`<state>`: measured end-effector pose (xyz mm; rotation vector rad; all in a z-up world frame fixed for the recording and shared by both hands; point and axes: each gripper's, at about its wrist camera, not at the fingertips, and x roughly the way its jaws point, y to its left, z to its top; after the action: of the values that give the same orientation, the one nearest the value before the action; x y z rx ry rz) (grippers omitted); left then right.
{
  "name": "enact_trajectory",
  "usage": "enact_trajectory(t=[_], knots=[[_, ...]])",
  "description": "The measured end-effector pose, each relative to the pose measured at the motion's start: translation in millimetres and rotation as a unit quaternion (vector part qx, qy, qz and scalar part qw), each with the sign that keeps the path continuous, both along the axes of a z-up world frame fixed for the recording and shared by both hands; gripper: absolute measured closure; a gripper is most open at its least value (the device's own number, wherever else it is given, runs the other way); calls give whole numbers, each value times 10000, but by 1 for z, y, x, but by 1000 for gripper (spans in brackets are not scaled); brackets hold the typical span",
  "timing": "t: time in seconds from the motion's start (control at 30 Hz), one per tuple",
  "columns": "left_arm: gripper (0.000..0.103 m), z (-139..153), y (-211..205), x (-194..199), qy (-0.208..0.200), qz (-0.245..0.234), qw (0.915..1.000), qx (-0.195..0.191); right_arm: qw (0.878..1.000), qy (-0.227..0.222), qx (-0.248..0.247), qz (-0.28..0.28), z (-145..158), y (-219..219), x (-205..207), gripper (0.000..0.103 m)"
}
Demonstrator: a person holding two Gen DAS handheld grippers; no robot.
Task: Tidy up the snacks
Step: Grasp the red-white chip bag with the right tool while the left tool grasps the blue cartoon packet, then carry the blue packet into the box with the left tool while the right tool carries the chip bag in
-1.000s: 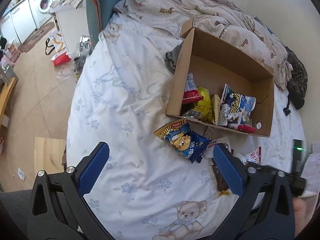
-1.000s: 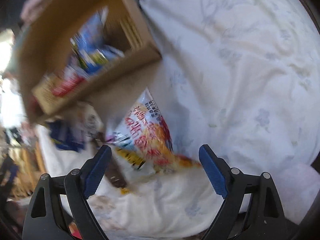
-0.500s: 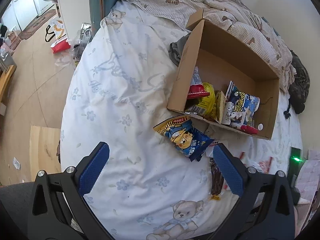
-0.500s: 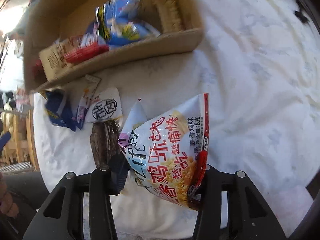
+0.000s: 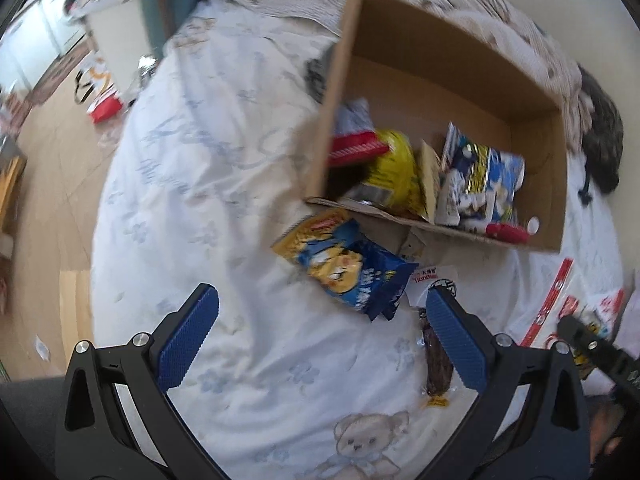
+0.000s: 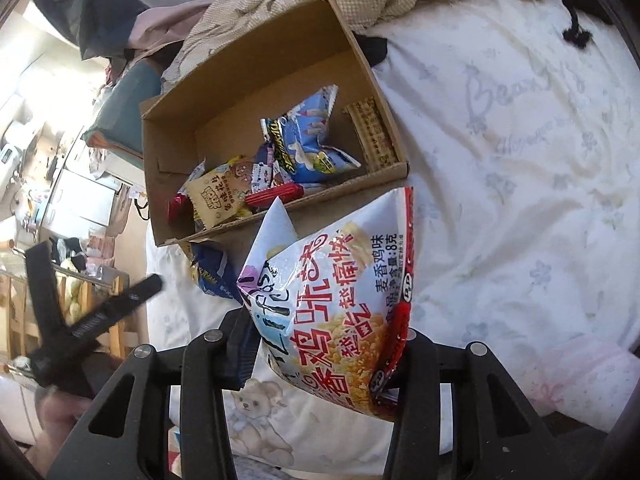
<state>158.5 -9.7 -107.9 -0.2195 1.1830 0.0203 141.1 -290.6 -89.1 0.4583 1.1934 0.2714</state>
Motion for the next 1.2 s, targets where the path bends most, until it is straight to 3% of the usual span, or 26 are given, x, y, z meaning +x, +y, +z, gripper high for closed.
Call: enact_trajectory(t=[0.13, 0.43, 0.5, 0.53, 0.67, 0.77, 1.2], knots=[[1, -24, -20, 12, 89, -182, 9992, 352, 9999, 83, 78, -31, -7, 2, 4, 57], [1, -62, -36, 31, 341, 77, 9967, 739, 9991, 415, 41, -41, -20, 0, 4, 57], [19, -63, -32, 34, 311, 105, 9979, 564, 9991, 416, 28, -56, -21, -2, 4, 57], [40, -64, -29, 35, 314, 93, 9985, 434, 9990, 439, 21, -39, -22, -1, 5, 57], [67, -64, -23, 28, 336, 14, 9987, 388, 9984, 565, -14, 16, -27, 1, 5, 57], [75, -61, -14, 17, 408, 92, 9987, 292, 9985, 551, -26, 73, -25, 5, 4, 57], [77, -16, -5, -39, 59, 266, 9991, 326, 9981, 486, 103, 375, -17, 21, -9, 57]])
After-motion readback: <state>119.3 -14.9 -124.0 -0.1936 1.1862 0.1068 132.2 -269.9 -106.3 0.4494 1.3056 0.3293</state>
